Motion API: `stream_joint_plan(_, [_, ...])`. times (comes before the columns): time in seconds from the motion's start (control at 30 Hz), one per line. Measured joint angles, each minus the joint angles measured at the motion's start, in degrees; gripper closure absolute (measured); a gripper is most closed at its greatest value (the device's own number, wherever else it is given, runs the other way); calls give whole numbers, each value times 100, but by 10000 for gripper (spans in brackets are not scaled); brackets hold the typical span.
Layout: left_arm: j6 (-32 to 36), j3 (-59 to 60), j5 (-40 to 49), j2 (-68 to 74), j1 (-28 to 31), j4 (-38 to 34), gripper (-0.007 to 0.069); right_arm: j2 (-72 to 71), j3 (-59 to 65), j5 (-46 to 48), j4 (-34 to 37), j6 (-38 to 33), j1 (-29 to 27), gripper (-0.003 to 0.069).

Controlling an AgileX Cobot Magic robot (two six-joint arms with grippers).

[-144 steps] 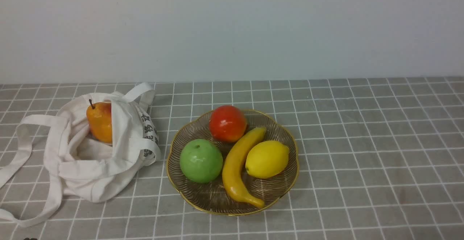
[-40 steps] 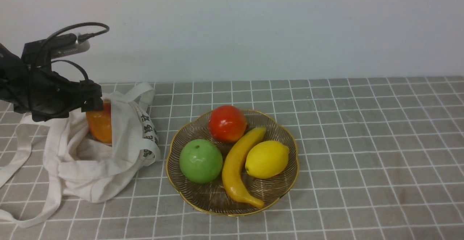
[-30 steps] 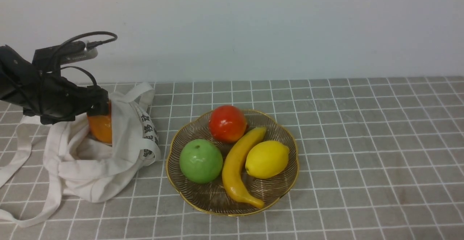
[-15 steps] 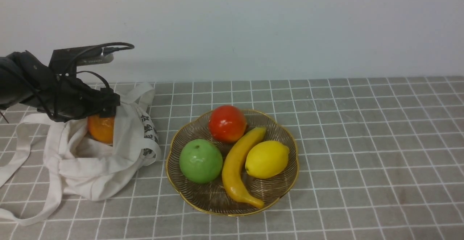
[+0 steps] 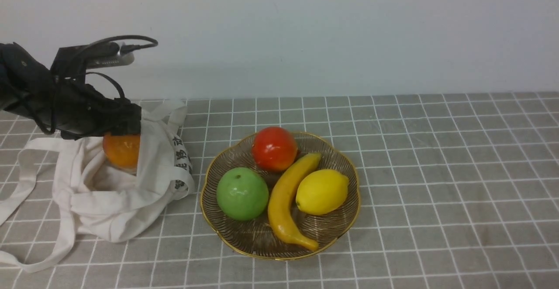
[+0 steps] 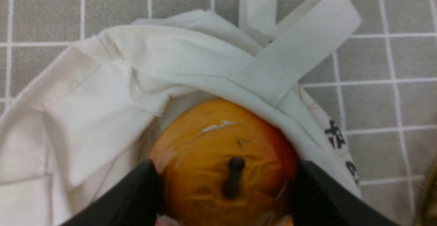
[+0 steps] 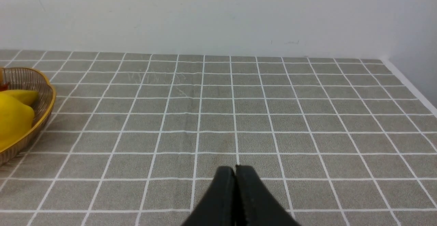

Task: Take the fruit out of the bag on the grey coffee tablecloth and place them on the plate.
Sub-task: 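Reach into the bag and grasp a fruit with the left gripper, then move the fruit from the bag onto the plate with the left gripper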

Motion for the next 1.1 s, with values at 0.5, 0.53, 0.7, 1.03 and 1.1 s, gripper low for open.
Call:
stream_joint_plan(0.5, [-782,0,1497,-1322,-24,938,181,0,0,0,-5,0,0,673])
stream_joint_plan(0.53, [-811,0,1541,-1393,-53,903,181,0,0,0,-5,0,0,673])
stream_joint_plan(0.7, [-525,0,1810,-1881,-495,527,181,0,0,0,-5,0,0,673])
stream_joint_plan(1.03, [220,6,2202,-1767,-2161,-472,181,0,0,0,-5,0,0,673])
stream_joint_plan(1.1, [232,6,2322,-1665,-2276,-472,181,0,0,0,-5,0,0,673])
